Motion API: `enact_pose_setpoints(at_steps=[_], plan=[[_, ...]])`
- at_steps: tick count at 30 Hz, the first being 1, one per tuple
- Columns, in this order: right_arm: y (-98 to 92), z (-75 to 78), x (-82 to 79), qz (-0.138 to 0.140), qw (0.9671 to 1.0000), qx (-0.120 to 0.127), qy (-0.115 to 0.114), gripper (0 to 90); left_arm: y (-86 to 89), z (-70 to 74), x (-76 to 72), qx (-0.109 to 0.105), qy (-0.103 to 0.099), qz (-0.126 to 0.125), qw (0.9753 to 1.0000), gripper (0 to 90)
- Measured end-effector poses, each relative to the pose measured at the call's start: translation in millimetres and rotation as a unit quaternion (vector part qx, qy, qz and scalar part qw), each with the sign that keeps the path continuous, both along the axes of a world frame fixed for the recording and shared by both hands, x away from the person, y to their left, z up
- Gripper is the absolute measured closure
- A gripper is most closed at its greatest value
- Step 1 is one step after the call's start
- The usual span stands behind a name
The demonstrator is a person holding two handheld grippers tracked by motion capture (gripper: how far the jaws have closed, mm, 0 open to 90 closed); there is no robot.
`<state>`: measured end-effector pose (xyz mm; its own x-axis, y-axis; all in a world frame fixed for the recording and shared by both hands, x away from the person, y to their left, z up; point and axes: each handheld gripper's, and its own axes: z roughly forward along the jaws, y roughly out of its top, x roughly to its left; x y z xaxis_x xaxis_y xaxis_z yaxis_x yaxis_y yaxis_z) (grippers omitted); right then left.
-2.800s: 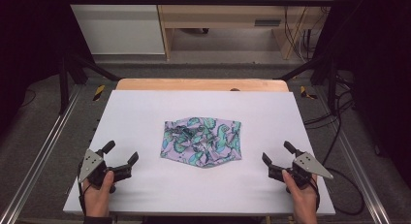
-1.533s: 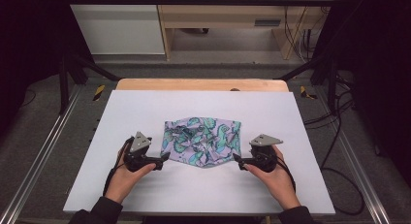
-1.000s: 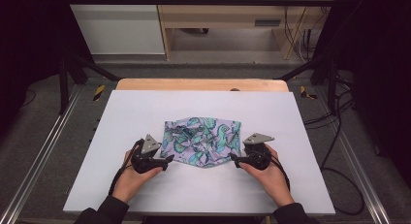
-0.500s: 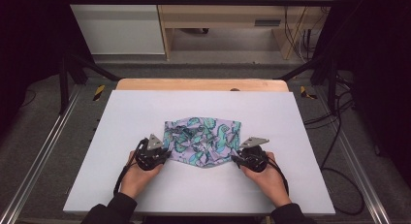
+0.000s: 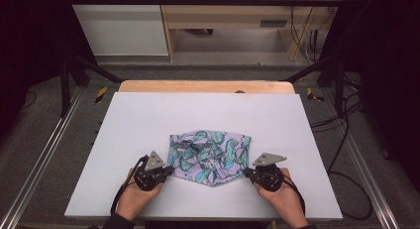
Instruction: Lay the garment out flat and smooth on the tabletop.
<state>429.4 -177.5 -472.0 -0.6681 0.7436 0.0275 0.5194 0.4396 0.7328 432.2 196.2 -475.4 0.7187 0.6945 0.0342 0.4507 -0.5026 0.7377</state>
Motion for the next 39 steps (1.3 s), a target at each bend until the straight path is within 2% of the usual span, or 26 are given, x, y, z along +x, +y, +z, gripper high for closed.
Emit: enact_pose_setpoints(at_steps=[2, 5, 7, 9, 11, 13, 18, 22, 23, 25, 27, 29, 32, 35, 39], plan=[[-1.9, -0.9, -7.8, 0.000, 1.0000, -0.001, -0.001, 82.8, -0.6, 0.9, -7.9, 0.000, -0.014, 0.004, 0.9999, 83.3], [-3.3, 3.0, -14.5, -0.006, 0.9999, 0.004, -0.014, 64.3, -0.3, 8.0, -15.1, -0.004, -0.043, 0.014, 0.9990, 65.9], [-0.8, 7.9, -17.9, -0.011, 0.9996, 0.006, -0.026, 52.4, -1.6, 14.6, -17.0, -0.020, -0.059, 0.020, 0.9979, 55.6], [5.3, 12.8, -19.8, -0.006, 0.9995, 0.008, -0.031, 45.4, -6.3, 18.6, -15.5, -0.030, -0.066, 0.017, 0.9972, 52.0], [13.6, 16.6, -20.1, 0.003, 0.9993, 0.010, -0.035, 42.3, -15.3, 19.2, -11.7, -0.036, -0.067, 0.009, 0.9971, 49.0], [23.4, 18.8, -19.6, 0.014, 0.9991, 0.012, -0.037, 40.1, -27.2, 17.2, -8.5, -0.028, -0.070, -0.003, 0.9971, 47.1], [50.1, 15.9, -16.6, 0.040, 0.9986, 0.008, -0.033, 40.5, -51.6, 10.3, 4.5, -0.002, -0.066, -0.019, 0.9976, 47.4], [70.0, 8.0, -11.9, 0.058, 0.9980, -0.002, -0.025, 43.7, -64.1, 4.6, 13.8, 0.027, -0.057, -0.029, 0.9975, 60.8], [73.1, 6.5, -10.3, 0.061, 0.9978, -0.008, -0.024, 48.9, -64.7, 4.2, 15.4, 0.032, -0.055, -0.031, 0.9975, 68.6], [75.9, 5.5, -7.3, 0.067, 0.9973, -0.017, -0.024, 66.6, -63.8, 4.2, 16.6, 0.032, -0.045, -0.029, 0.9981, 79.9], [74.8, 7.2, -4.1, 0.073, 0.9970, -0.015, -0.021, 79.6, -58.7, 8.1, 13.0, 0.025, -0.052, -0.024, 0.9981, 88.4], [69.9, 10.8, -1.1, 0.070, 0.9971, -0.015, -0.023, 85.3, -49.5, 14.1, 7.7, 0.023, -0.056, -0.021, 0.9979, 89.3], [56.3, 17.7, 5.1, 0.056, 0.9980, -0.009, -0.027, 87.1, -28.4, 23.1, -0.2, 0.004, -0.054, -0.012, 0.9985, 89.4], [41.6, 23.0, 11.9, 0.043, 0.9986, -0.013, -0.028, 87.3, -4.9, 28.0, -4.9, -0.003, -0.048, 0.002, 0.9988, 89.4], [25.4, 24.5, 20.5, 0.025, 0.9994, -0.013, -0.022, 87.4, 22.5, 27.4, -8.8, 0.004, -0.042, 0.017, 0.9990, 89.4]])
